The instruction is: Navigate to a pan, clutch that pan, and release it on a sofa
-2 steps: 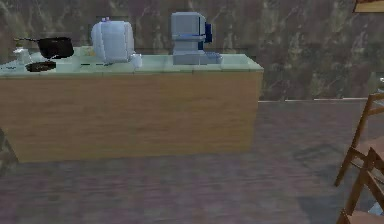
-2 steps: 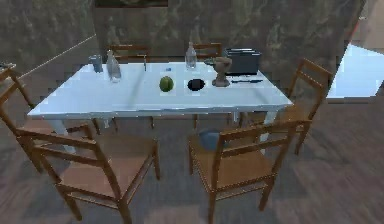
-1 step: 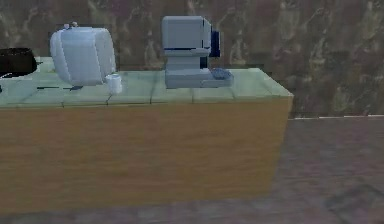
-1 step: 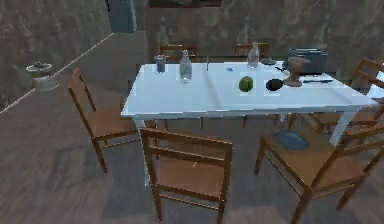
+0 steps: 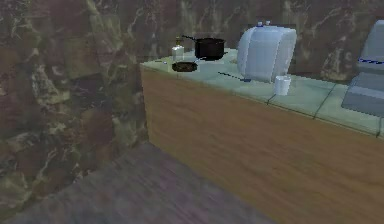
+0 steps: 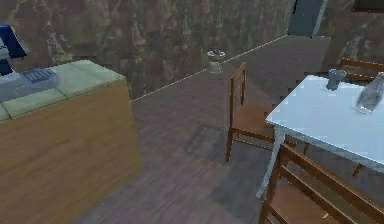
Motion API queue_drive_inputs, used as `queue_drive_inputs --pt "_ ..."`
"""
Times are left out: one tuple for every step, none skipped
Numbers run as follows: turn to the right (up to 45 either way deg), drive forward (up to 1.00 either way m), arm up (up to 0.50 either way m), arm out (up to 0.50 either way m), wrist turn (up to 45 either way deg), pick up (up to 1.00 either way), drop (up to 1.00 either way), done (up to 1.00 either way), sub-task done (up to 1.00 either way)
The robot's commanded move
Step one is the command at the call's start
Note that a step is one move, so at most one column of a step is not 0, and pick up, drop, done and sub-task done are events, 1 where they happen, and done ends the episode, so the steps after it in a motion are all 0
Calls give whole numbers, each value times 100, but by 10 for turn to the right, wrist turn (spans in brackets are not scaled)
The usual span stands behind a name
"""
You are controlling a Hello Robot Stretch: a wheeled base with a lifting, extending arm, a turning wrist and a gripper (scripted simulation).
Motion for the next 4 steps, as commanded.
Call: queue_drive_inputs --pt "-60 0 0 0 0 0 0 0 0" --pt "0 90 0 0 0 0 0 0 0" --pt "-450 0 0 0 0 0 0 0 0" --pt "-330 0 0 0 0 0 0 0 0"
